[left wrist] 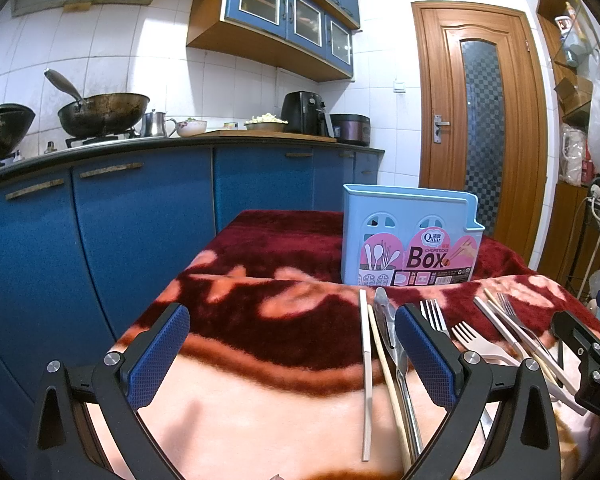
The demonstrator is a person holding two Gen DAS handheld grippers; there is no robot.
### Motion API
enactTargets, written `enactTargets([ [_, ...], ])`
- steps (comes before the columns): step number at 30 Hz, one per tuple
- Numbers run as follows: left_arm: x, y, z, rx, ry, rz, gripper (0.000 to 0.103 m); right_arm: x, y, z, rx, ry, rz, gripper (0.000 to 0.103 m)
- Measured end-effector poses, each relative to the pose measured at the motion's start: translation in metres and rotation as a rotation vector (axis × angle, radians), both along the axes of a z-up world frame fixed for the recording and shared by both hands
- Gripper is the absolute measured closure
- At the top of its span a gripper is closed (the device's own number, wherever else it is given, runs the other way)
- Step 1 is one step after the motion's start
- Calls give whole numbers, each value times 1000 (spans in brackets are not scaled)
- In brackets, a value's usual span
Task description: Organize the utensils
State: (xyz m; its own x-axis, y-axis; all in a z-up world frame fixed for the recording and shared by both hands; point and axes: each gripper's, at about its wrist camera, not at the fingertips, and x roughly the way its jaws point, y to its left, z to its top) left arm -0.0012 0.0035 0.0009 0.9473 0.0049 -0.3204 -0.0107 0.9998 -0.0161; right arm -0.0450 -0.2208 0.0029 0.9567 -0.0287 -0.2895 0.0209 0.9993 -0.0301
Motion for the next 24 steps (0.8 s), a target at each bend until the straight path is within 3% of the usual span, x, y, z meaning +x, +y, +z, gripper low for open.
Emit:
enactTargets([
  [24, 1, 0, 1, 0, 20, -3, 1, 0, -3, 3, 26, 27, 4, 0],
])
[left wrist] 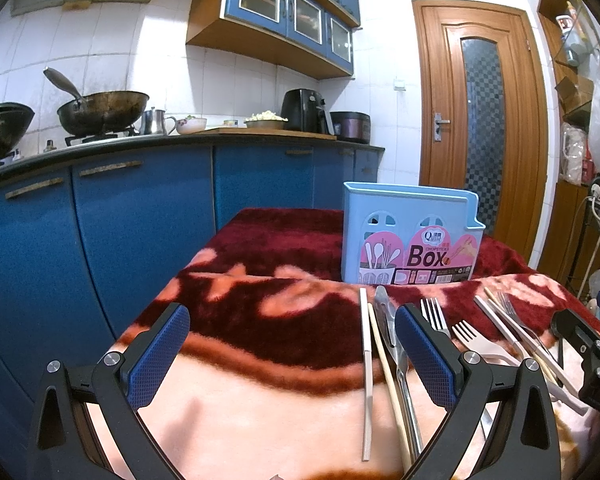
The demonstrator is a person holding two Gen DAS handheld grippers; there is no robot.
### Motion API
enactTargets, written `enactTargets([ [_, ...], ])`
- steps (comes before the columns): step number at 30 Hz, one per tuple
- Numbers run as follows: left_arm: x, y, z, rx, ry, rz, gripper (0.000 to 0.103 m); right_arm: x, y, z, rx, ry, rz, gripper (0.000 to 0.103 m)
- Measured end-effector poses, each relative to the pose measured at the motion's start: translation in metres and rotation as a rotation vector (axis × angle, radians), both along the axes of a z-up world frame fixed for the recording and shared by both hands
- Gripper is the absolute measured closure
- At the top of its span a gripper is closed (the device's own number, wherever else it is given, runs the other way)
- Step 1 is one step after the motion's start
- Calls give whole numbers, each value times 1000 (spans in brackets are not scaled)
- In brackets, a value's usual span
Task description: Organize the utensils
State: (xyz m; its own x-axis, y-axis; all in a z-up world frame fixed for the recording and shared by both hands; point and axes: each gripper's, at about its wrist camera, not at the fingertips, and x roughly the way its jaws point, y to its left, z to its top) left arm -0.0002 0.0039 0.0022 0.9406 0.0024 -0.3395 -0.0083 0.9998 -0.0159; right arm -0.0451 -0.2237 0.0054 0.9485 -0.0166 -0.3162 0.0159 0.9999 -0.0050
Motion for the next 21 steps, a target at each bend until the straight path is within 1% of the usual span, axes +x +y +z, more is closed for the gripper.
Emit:
enactTargets([
  [3, 6, 2, 3, -8, 24, -3, 1, 1, -5, 4, 21, 43, 21, 0],
  [6, 11, 7, 7, -28, 60, -12, 1, 6, -8, 14, 0, 73, 35, 0],
  [9, 16, 11, 14, -34, 85, -16, 1, 11, -11, 20, -16, 126, 60, 0],
  [16, 34, 14, 31, -17, 188, -63, 1, 34, -32, 31, 27, 303, 76, 0],
  [21, 48, 9, 35, 43, 273, -87, 1, 45, -45, 33, 41, 408, 81, 2],
])
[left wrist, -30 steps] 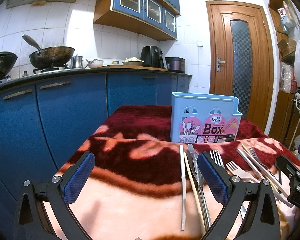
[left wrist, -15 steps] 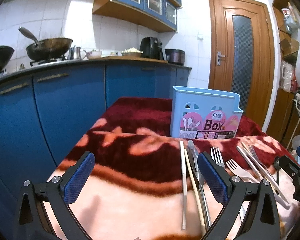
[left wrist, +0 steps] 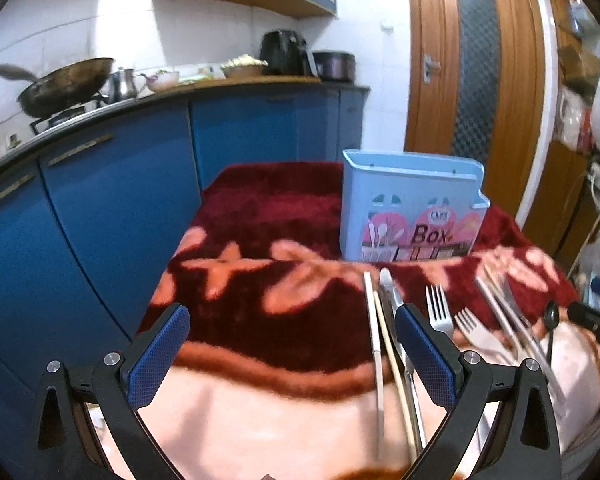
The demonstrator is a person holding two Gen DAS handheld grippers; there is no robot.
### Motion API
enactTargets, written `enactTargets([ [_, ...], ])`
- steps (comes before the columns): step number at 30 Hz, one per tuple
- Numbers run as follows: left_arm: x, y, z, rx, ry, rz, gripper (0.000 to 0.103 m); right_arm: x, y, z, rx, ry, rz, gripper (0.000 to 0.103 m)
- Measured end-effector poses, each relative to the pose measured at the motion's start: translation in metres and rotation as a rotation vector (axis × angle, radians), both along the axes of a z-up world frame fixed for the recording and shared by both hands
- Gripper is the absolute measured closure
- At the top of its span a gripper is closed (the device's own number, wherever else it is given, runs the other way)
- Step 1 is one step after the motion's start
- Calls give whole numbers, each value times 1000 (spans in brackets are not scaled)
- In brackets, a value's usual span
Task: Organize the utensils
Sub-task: 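Close the left tool on the white chopstick while the right tool grasps the black spoon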
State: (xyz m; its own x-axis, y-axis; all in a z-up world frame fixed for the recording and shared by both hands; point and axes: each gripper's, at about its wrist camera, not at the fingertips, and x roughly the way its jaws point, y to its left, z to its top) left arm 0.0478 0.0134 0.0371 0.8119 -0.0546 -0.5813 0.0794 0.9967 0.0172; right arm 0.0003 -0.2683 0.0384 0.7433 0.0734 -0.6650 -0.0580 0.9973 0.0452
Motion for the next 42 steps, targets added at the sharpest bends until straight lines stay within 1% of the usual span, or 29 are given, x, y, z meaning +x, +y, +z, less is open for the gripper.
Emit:
enactTargets([
  [5, 15, -11, -5, 42, 111, -63, 1, 17, -11, -2, 28, 132, -7, 18],
  [7, 20, -14, -8, 58, 145, -78, 1, 23, -13, -6, 38, 198, -14, 26],
  [9, 24, -16, -12, 62, 176, -88, 4, 27, -17, -12, 81, 274, -30, 32],
  [11, 28, -16, -14, 53, 205, -95, 7, 27, -22, -15, 116, 314, -47, 34],
  [17, 40, -17, -23, 36, 283, -116, 19, 28, -34, -20, 171, 361, -93, 40],
  [18, 41, -18, -25, 28, 295, -121, 22, 30, -35, -22, 178, 371, -99, 42],
  [20, 44, -18, -28, 13, 321, -132, 24, 34, -37, -26, 188, 383, -105, 46],
  [23, 47, -20, -32, -2, 349, -145, 24, 40, -38, -32, 209, 401, -106, 54],
  [26, 50, -24, -36, 14, 368, -152, 25, 45, -35, -36, 216, 411, -92, 60],
  [28, 52, -26, -40, 25, 383, -155, 30, 48, -31, -36, 199, 409, -83, 70],
  [32, 58, -30, -46, 3, 435, -167, 34, 58, -25, -36, 177, 407, -59, 72],
  [38, 66, -30, -47, -47, 485, -178, 40, 71, -10, -36, 127, 400, -7, 75],
  [41, 69, -30, -47, -71, 503, -200, 50, 74, -2, -36, 102, 391, 16, 76],
  [42, 70, -30, -47, -76, 506, -204, 54, 75, 0, -36, 93, 390, 22, 77],
])
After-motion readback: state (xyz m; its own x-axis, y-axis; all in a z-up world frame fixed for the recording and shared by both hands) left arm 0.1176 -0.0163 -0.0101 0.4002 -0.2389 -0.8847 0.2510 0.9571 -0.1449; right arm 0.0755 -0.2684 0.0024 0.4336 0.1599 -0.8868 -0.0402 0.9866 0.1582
